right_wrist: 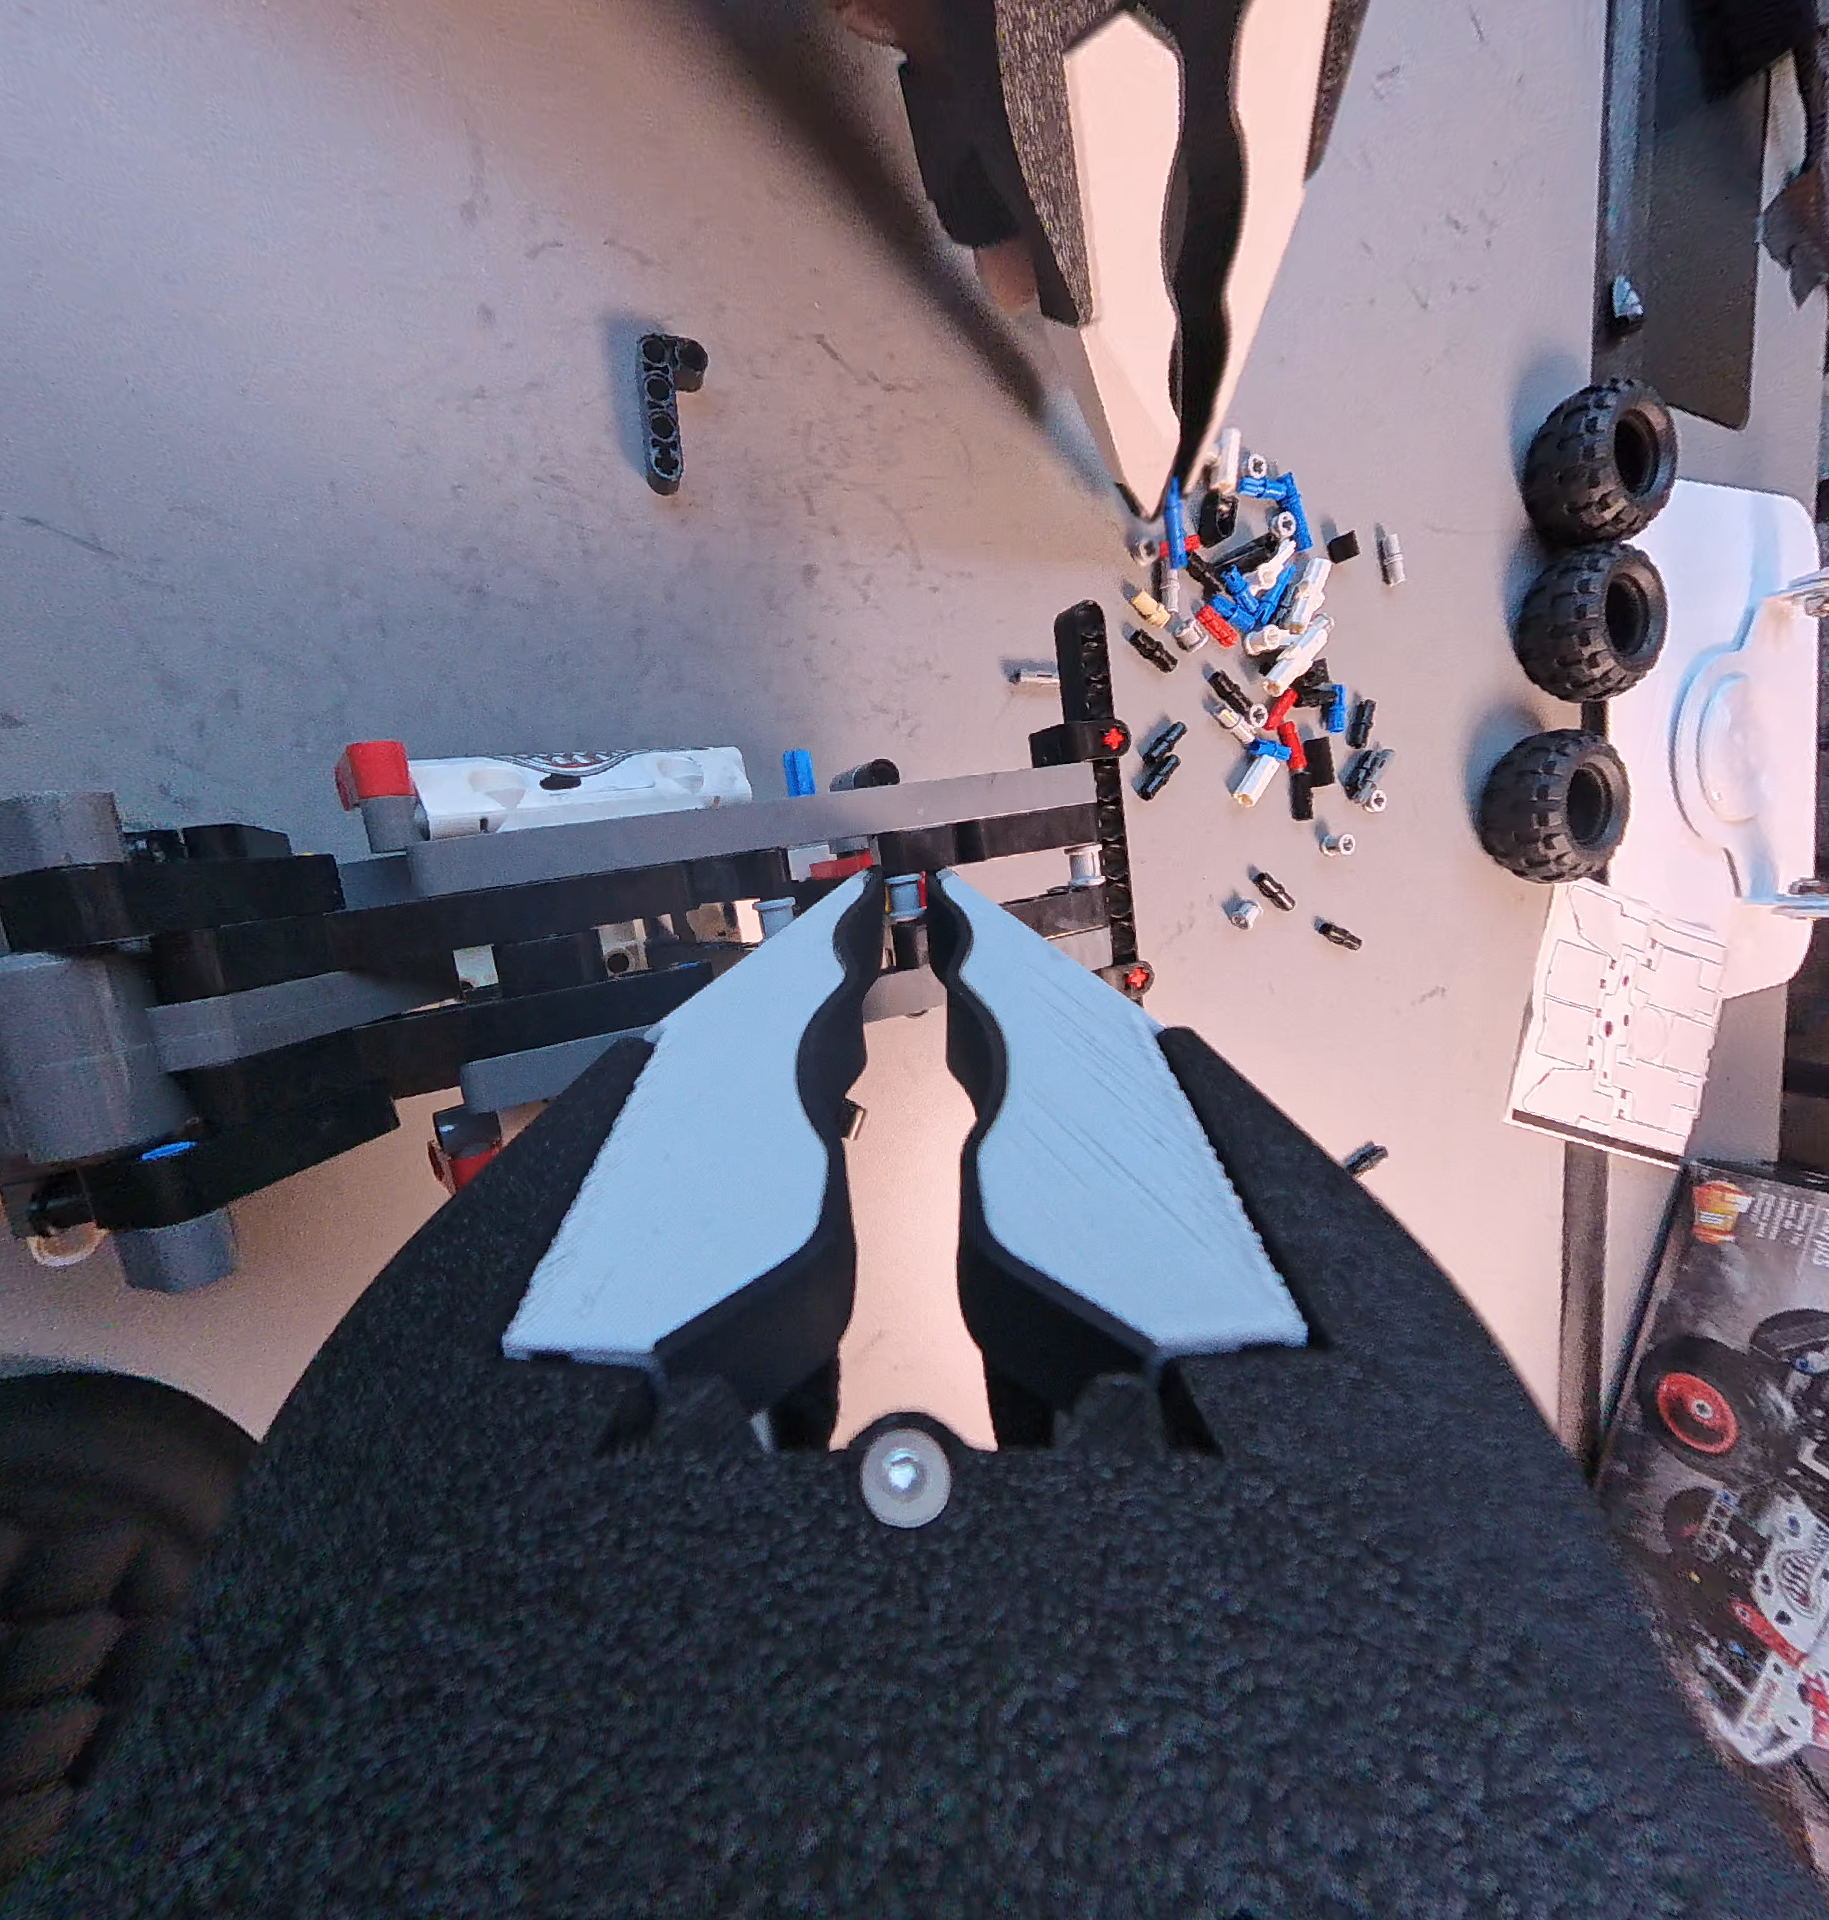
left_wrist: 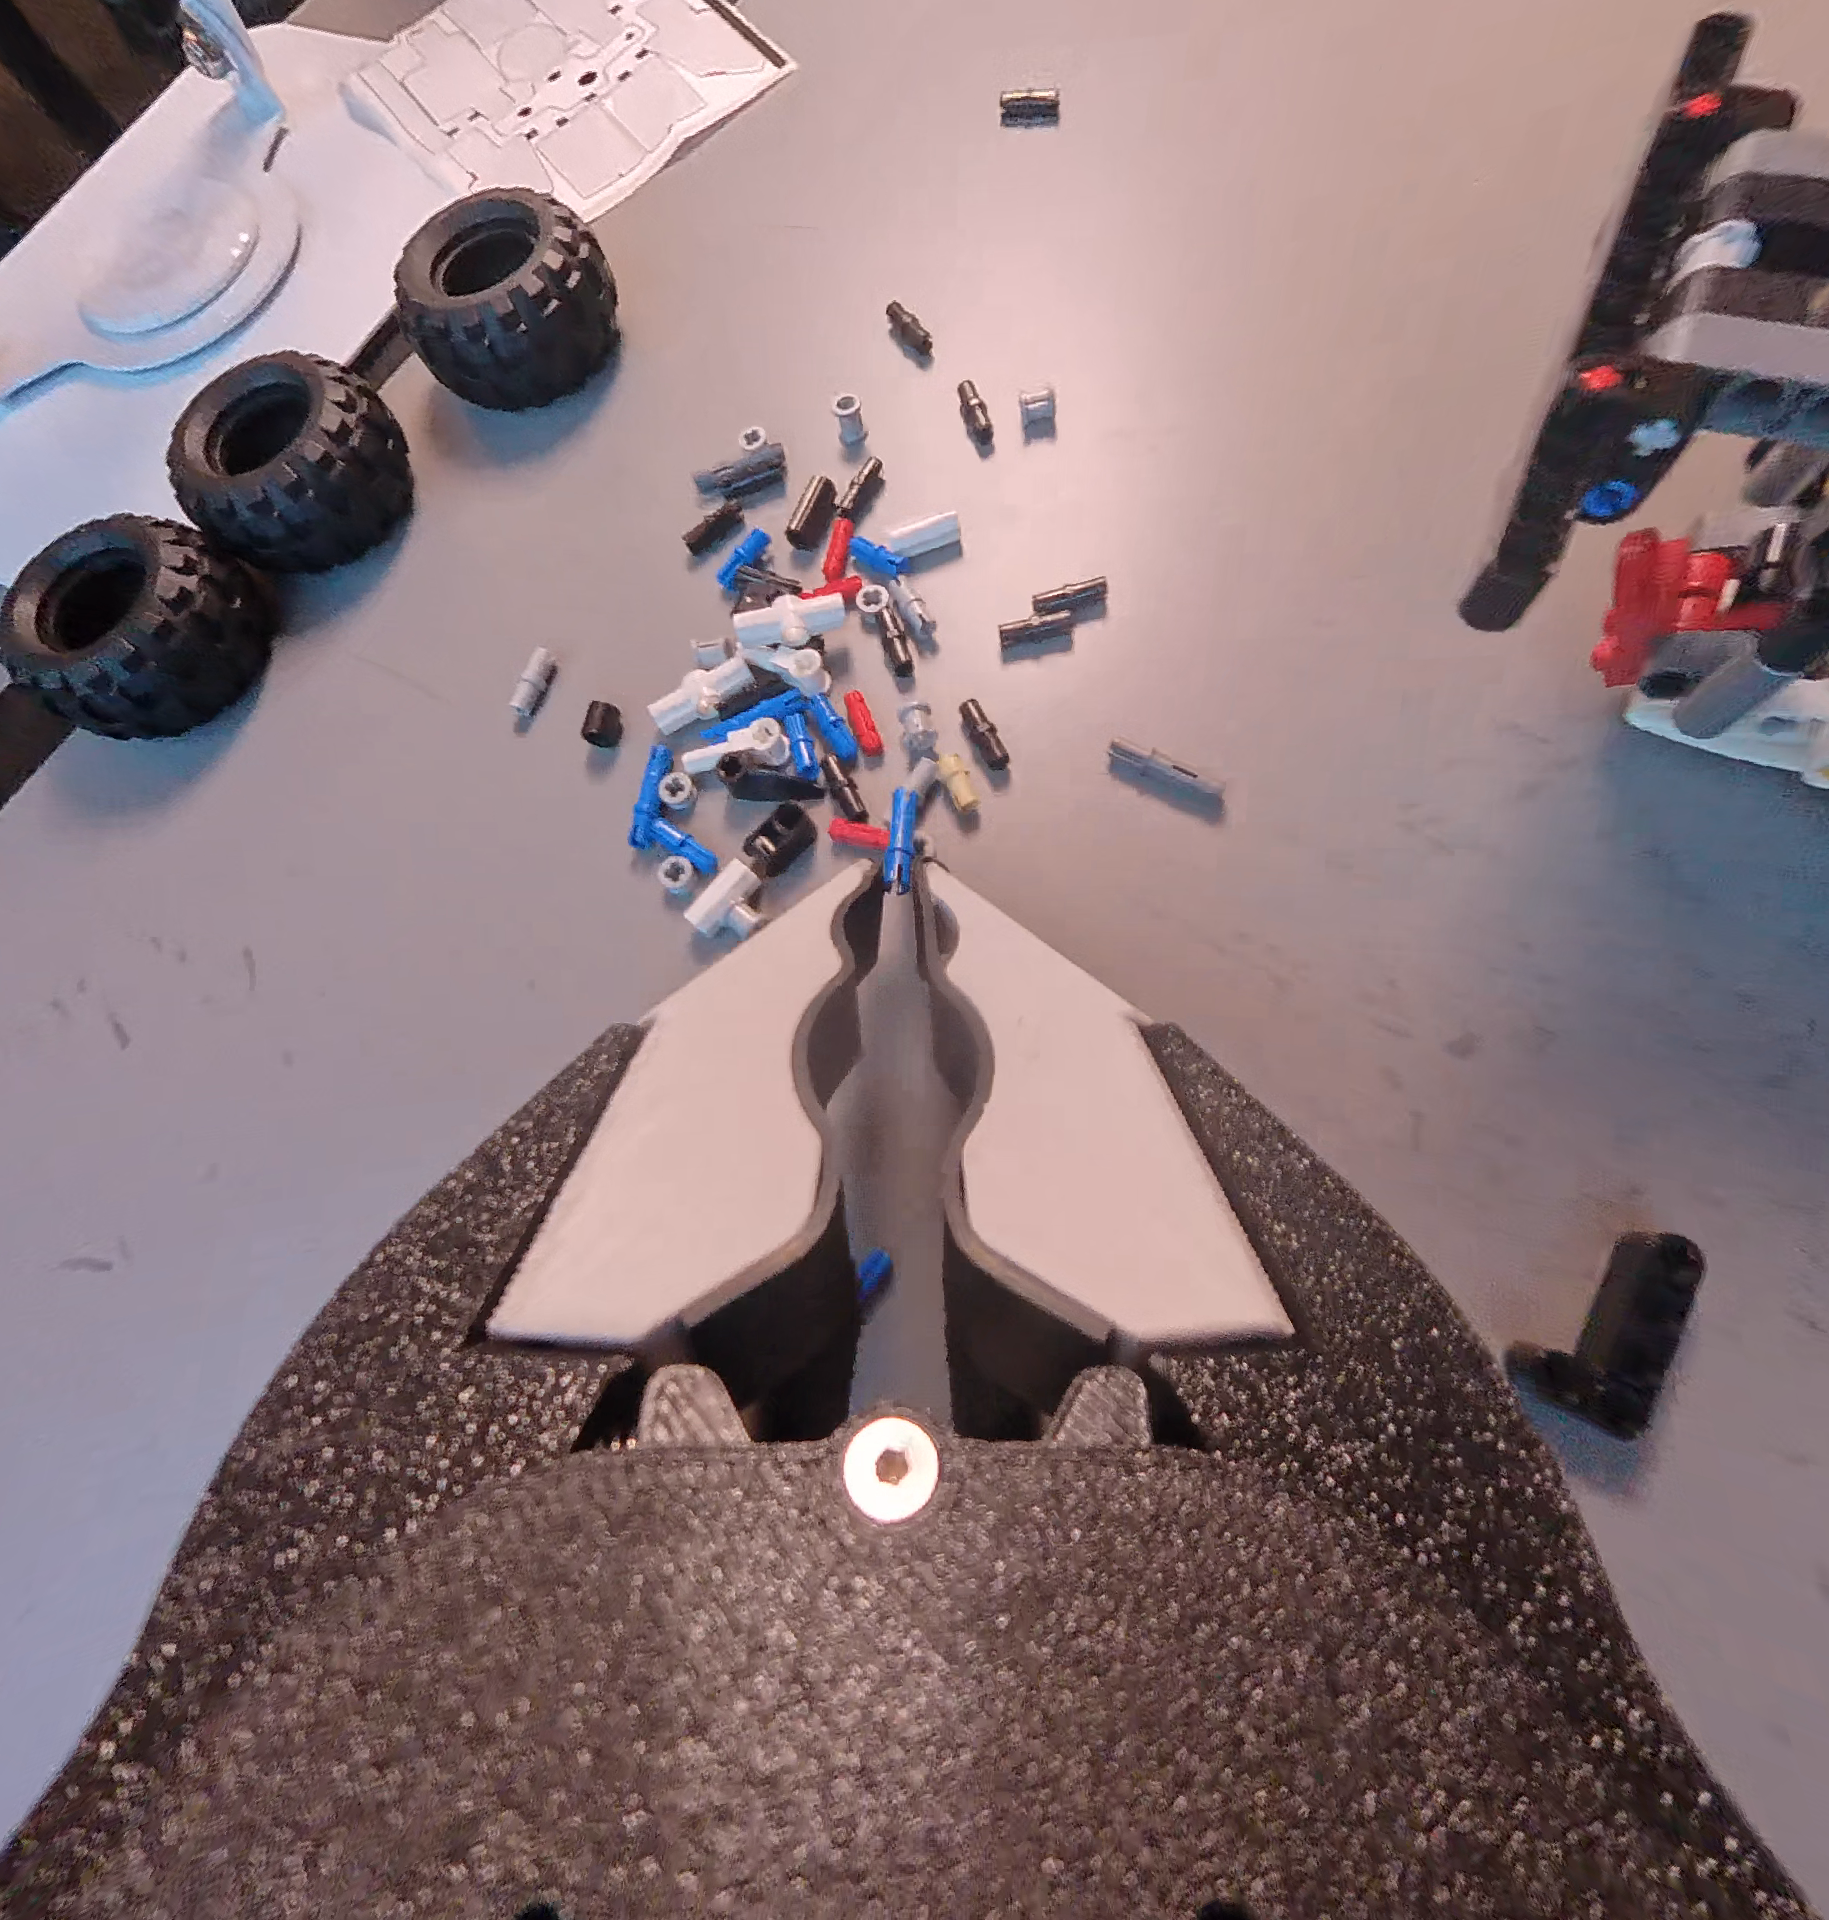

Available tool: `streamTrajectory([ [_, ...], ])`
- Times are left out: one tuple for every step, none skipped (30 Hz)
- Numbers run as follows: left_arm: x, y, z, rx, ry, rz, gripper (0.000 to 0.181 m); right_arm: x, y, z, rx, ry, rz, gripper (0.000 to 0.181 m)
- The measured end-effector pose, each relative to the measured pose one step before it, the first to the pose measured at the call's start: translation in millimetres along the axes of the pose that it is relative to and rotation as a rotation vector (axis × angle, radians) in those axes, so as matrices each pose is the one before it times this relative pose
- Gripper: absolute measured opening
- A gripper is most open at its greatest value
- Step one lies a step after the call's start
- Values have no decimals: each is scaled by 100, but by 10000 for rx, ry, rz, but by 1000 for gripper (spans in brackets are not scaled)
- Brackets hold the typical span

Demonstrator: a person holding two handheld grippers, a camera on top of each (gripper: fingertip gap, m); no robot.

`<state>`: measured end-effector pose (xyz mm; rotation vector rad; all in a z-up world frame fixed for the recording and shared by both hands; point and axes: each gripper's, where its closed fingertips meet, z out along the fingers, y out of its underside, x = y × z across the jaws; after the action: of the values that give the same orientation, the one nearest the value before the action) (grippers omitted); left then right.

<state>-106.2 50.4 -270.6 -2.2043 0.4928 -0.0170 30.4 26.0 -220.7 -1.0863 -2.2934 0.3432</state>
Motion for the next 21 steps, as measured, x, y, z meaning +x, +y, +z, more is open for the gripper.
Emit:
streamTrajectory([
  [-355,-124,266,-28,-178,62,11,18,-5,0,36,21,56,7],
  [-226,-185,73,67,-158,13,17,8,-10,8,31,17,76,7],
  [-21,-180,-80,116,-45,-34,23,12,-10,1,41,11,80,7],
  [19,-114,-182,113,-13,-78,27,8,-43,18,73,4,77,7],
  [67,-64,-255,92,26,-103,31,-9,-58,24,100,-9,83,7],
  [158,-44,-338,81,92,-110,35,-1,-77,27,118,-17,86,7],
  [315,-53,-424,76,178,-99,38,21,-105,31,125,2,59,7],
  [389,-61,-543,86,204,-68,40,38,-91,22,110,29,42,7],
  [439,-171,-614,152,200,-21,40,19,-59,-10,91,28,24,7],
  [641,-217,-623,174,301,11,39,-5,-41,-33,87,11,-6,7],
  [888,-258,-613,191,415,-4,38,-5,-74,-43,114,2,-13,7],
  [1166,-353,-569,217,532,-27,35,-22,-74,1,113,-13,37,7],
  [1361,-455,-487,261,574,-56,32,1,-42,23,89,-16,72,7],
  [1503,-520,-342,265,599,-88,28,7,-40,32,70,-3,63,7],
  [1576,-539,-141,258,602,-66,25,-7,-38,31,56,0,39,7],
  [1390,-504,66,221,455,4,23,-15,-37,32,47,-13,20,7],
  [1184,-401,246,131,308,84,21,-18,-42,29,34,-18,20,7],
  [1028,-333,360,54,244,134,21,-13,-23,42,12,-21,21,7],
  [758,-330,445,39,132,171,21,-29,-58,52,13,-19,-4,7],
  [483,-185,487,-48,29,186,20,-46,-89,51,19,-22,-16,7],
  [242,-13,486,-139,-45,183,19,-51,-90,56,12,-14,-31,7],
])
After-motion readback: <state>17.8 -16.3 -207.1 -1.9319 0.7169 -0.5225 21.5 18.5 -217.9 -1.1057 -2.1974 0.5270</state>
